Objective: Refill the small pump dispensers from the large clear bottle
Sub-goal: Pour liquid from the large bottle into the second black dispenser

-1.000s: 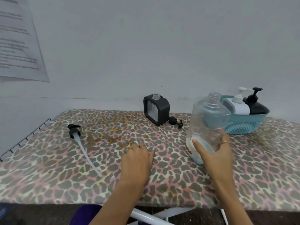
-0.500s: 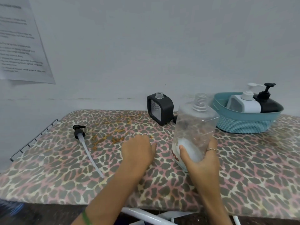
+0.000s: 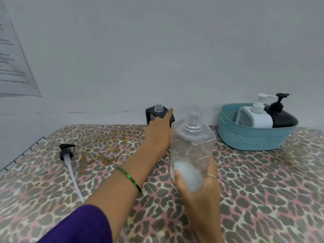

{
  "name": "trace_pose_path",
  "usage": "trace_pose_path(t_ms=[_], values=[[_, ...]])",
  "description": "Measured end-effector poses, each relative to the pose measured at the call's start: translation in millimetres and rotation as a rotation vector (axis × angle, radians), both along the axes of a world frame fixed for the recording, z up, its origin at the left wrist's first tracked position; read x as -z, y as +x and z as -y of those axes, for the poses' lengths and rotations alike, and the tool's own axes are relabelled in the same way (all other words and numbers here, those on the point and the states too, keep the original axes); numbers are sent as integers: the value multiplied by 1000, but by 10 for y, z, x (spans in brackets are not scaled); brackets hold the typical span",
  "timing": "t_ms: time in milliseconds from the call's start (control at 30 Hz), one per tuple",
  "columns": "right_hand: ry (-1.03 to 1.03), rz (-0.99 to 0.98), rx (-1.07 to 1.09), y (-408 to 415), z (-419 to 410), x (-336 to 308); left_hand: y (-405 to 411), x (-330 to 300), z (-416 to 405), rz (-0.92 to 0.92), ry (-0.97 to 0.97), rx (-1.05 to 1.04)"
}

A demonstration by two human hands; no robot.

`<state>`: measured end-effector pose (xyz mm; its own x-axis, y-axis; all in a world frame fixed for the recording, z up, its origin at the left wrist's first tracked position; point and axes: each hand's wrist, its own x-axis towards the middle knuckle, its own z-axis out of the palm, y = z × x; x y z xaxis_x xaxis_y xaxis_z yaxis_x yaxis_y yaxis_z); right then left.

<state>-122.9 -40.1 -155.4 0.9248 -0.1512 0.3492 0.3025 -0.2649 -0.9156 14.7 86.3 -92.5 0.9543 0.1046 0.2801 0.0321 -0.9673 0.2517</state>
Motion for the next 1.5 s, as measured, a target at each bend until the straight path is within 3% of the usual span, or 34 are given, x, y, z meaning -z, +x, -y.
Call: trace_pose_path(t_ms=[200,433,1067,1267,1500], values=[[31,-2,-8,21,-8,-10,0,-11,-29,60,-95,-5],[45,34,0,16,-9,-25,-243,-30,-127,100,-475,-8],[62,105,-10,-3,-8,-46,-1727,163,-762,406,-521,140],[29,71,0,-5,-16,-44,-1871,404,-739,417,-802,128],[-57,74,-5,-4,-24,17,-1865,535,-769,413,-791,100]])
